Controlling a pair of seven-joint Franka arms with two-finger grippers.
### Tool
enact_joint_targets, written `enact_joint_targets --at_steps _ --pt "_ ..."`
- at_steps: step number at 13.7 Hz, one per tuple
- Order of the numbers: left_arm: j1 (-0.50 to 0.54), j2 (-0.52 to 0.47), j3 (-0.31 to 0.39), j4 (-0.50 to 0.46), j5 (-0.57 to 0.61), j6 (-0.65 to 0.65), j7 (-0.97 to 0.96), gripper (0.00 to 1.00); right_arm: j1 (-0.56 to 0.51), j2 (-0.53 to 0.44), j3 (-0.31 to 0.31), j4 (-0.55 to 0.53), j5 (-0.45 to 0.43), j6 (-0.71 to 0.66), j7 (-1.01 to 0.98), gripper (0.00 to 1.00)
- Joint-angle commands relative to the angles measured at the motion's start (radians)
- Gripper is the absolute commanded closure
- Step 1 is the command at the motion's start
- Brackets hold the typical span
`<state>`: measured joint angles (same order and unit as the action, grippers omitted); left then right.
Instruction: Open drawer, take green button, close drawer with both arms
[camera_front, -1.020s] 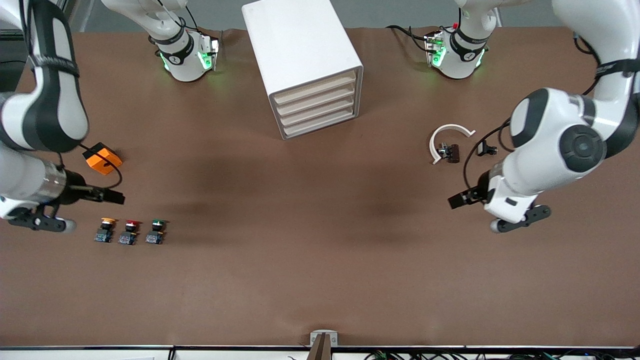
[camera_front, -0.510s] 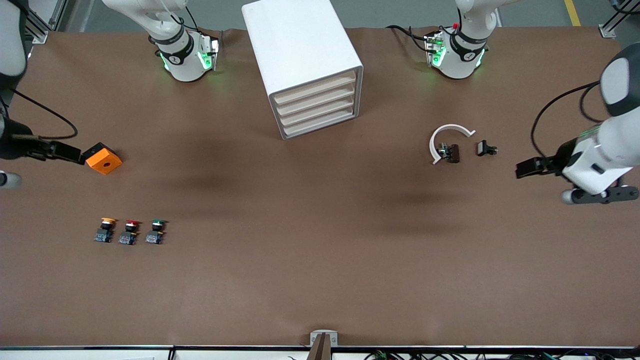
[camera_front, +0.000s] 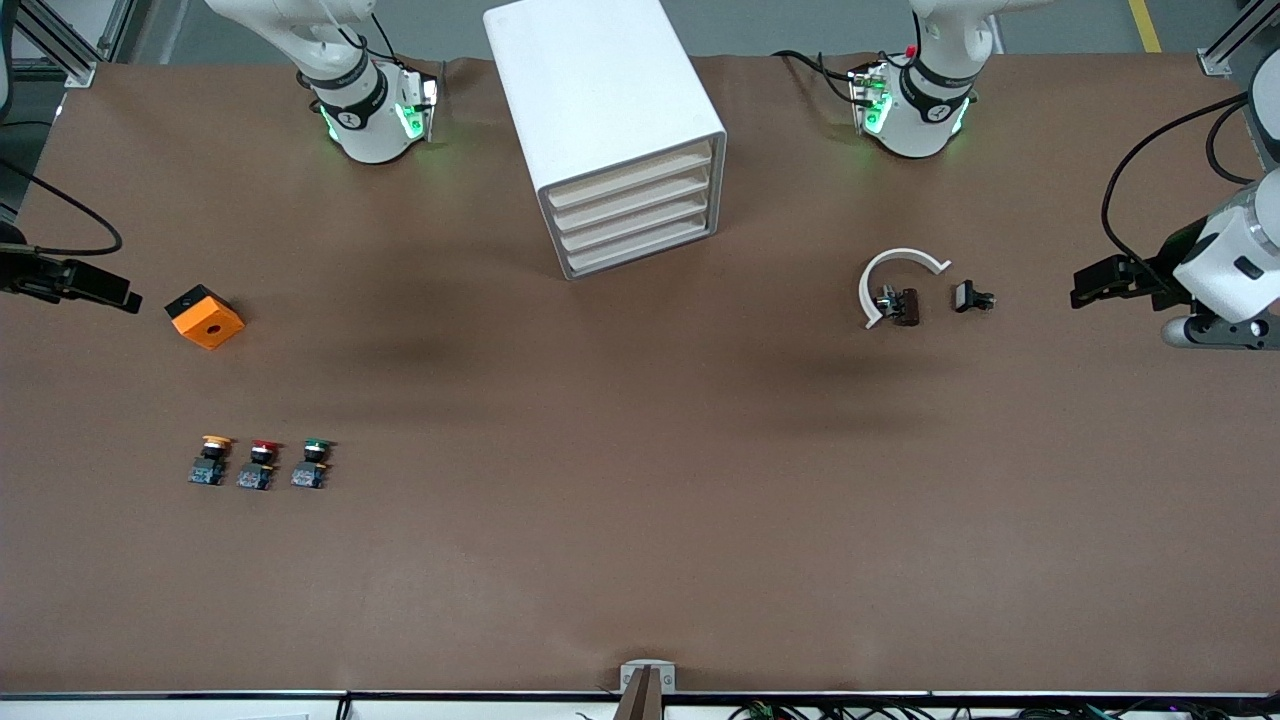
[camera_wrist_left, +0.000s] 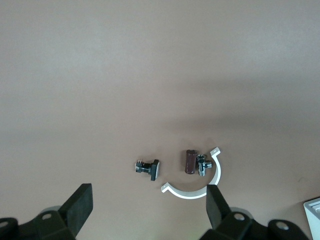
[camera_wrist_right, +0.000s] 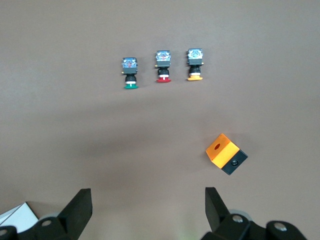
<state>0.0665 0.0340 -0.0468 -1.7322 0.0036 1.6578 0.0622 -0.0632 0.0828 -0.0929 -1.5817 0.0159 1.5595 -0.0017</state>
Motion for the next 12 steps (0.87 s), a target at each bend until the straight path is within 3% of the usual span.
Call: enact_joint_targets --at_steps 1,4,12 --pt "-0.047 -0.080 0.050 -0.085 -0.014 0.016 0.027 0.00 -0.033 0.002 0.012 0.011 -0.016 -0.022 -0.071 0.00" --pt "-0.086 -0.109 0.058 -0.127 -0.010 0.057 0.025 0.00 -0.043 0.002 0.015 0.019 -0.016 -0.041 -0.077 0.00" --pt "-0.082 -0.128 0.039 -0.098 0.004 0.051 0.015 0.00 -0.055 0.000 0.015 0.085 0.002 -0.093 -0.083 0.00"
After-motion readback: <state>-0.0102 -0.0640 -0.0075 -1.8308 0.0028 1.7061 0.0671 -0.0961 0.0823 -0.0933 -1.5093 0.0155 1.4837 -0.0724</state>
